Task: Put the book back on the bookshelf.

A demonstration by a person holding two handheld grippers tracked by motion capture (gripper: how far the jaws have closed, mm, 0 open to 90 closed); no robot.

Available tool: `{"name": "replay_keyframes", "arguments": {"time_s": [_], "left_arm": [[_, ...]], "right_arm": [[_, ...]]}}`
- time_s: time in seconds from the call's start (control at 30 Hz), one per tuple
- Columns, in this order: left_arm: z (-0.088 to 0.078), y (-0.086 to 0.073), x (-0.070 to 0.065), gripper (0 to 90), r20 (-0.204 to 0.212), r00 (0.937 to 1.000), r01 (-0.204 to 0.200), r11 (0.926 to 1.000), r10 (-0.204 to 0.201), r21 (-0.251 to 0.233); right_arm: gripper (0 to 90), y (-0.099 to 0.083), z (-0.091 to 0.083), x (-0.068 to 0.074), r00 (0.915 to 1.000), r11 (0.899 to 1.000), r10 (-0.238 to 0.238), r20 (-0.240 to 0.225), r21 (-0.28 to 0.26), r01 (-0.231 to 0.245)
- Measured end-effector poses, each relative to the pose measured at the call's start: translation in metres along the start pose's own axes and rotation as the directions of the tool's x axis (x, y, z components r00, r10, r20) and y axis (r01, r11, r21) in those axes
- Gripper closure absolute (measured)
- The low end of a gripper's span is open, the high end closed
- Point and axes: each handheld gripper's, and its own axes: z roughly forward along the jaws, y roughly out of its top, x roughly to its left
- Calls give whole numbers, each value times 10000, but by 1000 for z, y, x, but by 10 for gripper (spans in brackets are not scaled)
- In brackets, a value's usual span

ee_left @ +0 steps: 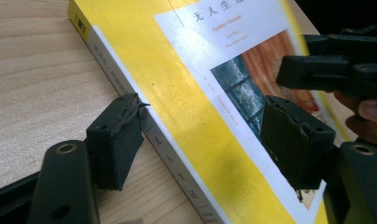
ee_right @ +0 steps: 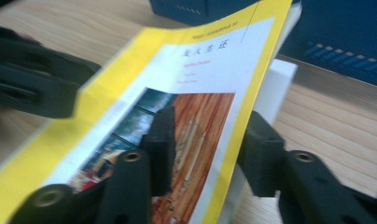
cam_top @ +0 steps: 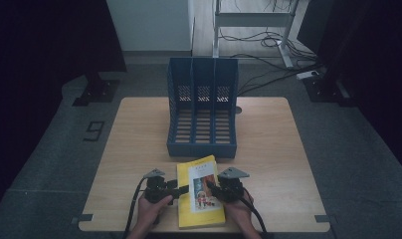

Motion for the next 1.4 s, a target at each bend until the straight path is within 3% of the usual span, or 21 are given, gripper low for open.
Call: {"name": "replay_keyframes", "arguments": {"time_s": [0.1, 0.2, 0.73, 0.8, 0.93, 1.0, 1.17, 1.3, 1.37, 1.4], "left_arm": [[0, 0, 1, 294, 39, 10000, -5, 10000, 5, -7], [0, 0, 1, 292, 83, 10000, 13, 10000, -13, -23], [0, 0, 2, 290, 161, 9998, 68, 10000, -67, -9], [0, 0, 1, 290, 155, 9998, 99, 9999, -99, -20], [0, 0, 1, 290, 147, 9998, 119, 9999, -118, -48], [0, 0, 2, 290, 169, 9998, 126, 9999, -125, -54], [0, 0, 2, 288, 216, 9997, 134, 9999, -133, -57], [0, 0, 2, 288, 214, 9997, 113, 9999, -112, -48], [-1, 0, 2, 288, 228, 9997, 123, 9999, -122, -42], [-1, 0, 3, 288, 246, 9996, 103, 9999, -102, -44]], "right_arm": [[509, -1, 2, -4, 9999, 9993, 79, 92, 375, -82], [507, -2, 2, -6, 9997, 9989, 215, -81, 416, -212], [507, 0, 2, -4, 9999, 9982, 113, 78, 590, -118], [543, 0, 2, -4, 9996, 9981, 248, 118, 556, -255], [647, -2, 0, -13, 9935, 9942, 1042, -469, 321, -1028], [702, -2, -3, -15, 9902, 9926, 1211, -694, 122, -1206], [777, 6, -14, -11, 9817, 9890, 1277, -1414, -571, -1368], [779, 5, -8, -7, 9650, 9881, 1428, -2197, -249, -1519], [845, 4, -5, -4, 9687, 9892, 1344, -2085, -296, -1436], [865, 5, -6, -4, 9650, 9871, 1427, -2201, -395, -1550]]}}
